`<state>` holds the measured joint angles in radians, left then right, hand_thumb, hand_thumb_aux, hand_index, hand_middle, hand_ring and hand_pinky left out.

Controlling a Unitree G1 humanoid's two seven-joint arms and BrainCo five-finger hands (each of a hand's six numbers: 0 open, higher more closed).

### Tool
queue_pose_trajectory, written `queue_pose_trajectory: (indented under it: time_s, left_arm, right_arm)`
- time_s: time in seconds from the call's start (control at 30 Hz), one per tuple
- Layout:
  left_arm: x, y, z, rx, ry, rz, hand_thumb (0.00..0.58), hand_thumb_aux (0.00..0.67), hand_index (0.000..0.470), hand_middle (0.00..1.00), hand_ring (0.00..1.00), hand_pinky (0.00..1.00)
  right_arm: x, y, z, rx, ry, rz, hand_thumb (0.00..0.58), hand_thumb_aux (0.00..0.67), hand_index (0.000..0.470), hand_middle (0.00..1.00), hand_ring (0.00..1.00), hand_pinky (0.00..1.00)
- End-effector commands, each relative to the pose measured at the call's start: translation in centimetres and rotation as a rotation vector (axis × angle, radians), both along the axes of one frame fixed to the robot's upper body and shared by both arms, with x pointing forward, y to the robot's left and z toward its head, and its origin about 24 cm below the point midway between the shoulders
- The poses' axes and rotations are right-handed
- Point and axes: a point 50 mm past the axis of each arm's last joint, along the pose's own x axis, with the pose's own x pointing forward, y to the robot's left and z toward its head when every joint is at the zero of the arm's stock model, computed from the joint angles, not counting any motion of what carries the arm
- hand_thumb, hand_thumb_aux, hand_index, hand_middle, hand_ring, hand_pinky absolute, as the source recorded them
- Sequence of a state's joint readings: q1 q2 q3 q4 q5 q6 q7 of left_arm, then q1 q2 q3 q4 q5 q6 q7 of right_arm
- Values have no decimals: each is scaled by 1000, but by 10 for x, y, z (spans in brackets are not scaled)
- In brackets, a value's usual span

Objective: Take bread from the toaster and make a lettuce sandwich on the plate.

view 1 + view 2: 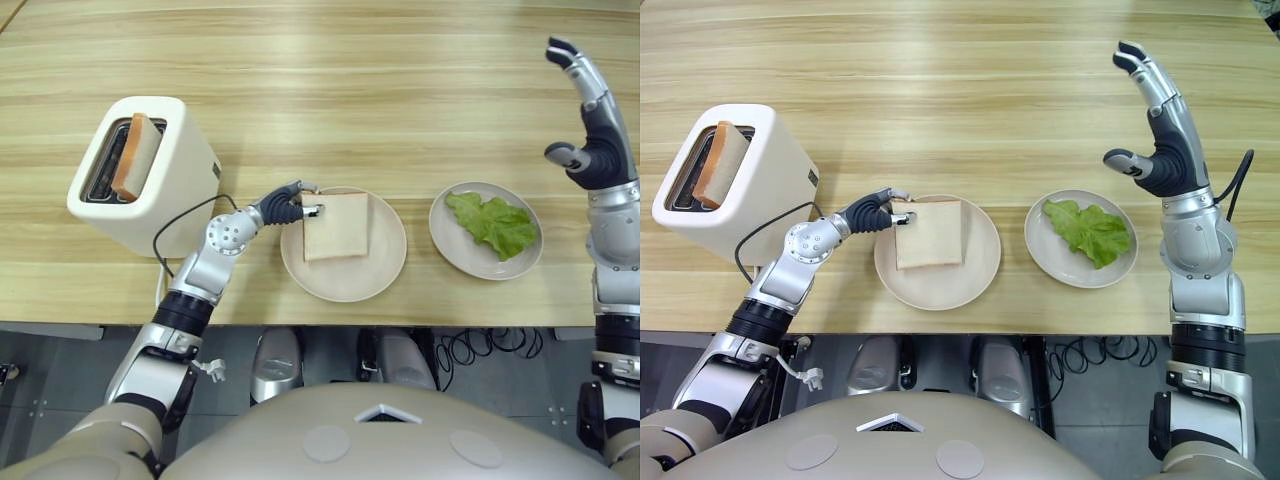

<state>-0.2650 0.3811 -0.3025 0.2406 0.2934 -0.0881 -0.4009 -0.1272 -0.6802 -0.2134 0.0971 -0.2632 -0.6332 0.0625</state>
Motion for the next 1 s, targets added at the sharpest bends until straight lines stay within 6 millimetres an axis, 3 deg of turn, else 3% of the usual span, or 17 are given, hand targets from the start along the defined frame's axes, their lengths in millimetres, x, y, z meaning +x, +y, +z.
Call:
queue_pose_trajectory:
  time_s: [0.03, 0.27, 0.57, 0.73, 1.0]
  left_arm:
    - [0, 3, 0, 72, -60, 10, 0, 0, 0, 0, 0, 0]
    - [5, 7, 21, 184, -319, 49, 0, 0, 0, 0, 0, 0]
    - [-4, 16, 70, 209, -703, 183, 0, 0, 0, 0, 0, 0]
    - [-13, 22, 90, 142, -777, 240, 0, 0, 0, 0, 0, 0]
    - [-20, 24, 99, 106, -799, 255, 0, 0, 0, 0, 0, 0]
  right_arm:
    - [-1, -3, 4, -39, 15, -8, 0, 0, 0, 0, 0, 0]
    - [0, -5, -3, -147, 57, -33, 0, 0, 0, 0, 0, 0]
    - [6, -20, -49, -590, 371, -110, 0, 0, 0, 0, 0, 0]
    - [7, -39, -71, -794, 465, -165, 0, 0, 0, 0, 0, 0]
    - [5, -49, -97, -919, 525, -179, 23, 13, 9, 0, 0, 0]
